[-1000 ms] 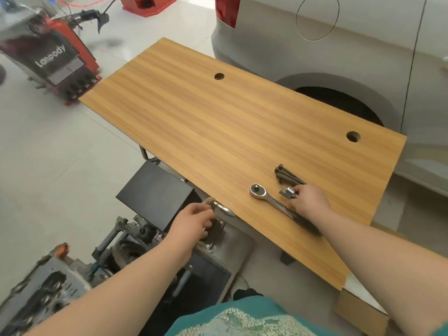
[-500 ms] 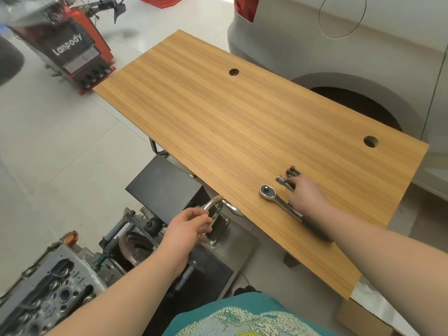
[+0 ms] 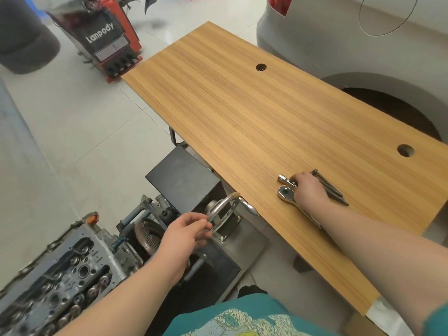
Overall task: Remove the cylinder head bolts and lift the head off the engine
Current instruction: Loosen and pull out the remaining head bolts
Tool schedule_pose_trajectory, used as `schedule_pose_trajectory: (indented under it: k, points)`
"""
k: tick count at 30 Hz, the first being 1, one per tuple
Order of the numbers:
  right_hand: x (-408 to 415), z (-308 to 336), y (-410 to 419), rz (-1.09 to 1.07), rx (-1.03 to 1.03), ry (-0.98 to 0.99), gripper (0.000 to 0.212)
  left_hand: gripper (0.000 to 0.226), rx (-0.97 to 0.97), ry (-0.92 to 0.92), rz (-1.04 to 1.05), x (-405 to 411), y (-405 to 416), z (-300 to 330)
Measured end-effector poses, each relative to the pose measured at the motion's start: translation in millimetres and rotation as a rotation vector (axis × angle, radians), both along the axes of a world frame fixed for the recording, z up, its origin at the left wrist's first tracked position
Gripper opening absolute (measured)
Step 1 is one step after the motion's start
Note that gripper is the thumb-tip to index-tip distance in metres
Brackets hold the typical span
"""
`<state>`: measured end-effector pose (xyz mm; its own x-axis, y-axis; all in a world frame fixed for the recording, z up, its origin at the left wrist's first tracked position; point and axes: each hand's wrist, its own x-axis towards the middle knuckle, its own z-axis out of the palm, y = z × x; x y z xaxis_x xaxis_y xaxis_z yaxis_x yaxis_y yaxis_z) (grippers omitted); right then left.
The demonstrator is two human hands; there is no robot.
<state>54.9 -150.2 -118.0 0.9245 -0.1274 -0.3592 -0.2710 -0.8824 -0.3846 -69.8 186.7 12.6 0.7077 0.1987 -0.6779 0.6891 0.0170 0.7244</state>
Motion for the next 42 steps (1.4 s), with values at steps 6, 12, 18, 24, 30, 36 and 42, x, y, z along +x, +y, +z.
schedule_pose_trajectory:
  k: [6, 12, 18, 24, 30, 36, 42]
  points:
    - [-15, 14, -21, -0.088, 0.093, -0.139, 0.034, 0.012, -0.009, -0.006, 0.015, -4, 7, -3]
    - [-51, 30, -52, -0.163, 0.155, -0.2, 0.024, 0.013, -0.047, -0.02, 0.03, -5, 7, -4]
    - [-82, 31, -17, -0.183, 0.224, -0.237, 0.021, 0.013, -0.079, -0.058, 0.086, -14, 27, -3]
    - [-105, 34, 67, 0.041, 0.255, -0.136, 0.022, 0.018, -0.055, -0.079, 0.191, -50, 70, 1]
    - [-39, 44, 13, -0.253, -0.015, -0.337, 0.035, 0.016, -0.032, -0.04, 0.35, -115, 126, 2]
    - [-6, 21, -82, -0.102, -0.266, 0.234, 0.066, 0.016, 0.02, -0.009, 0.444, -152, 153, -6]
    - [-18, 13, -78, -0.014, -0.352, 0.082, 0.043, 0.014, -0.016, -0.014, 0.446, -142, 141, -10]
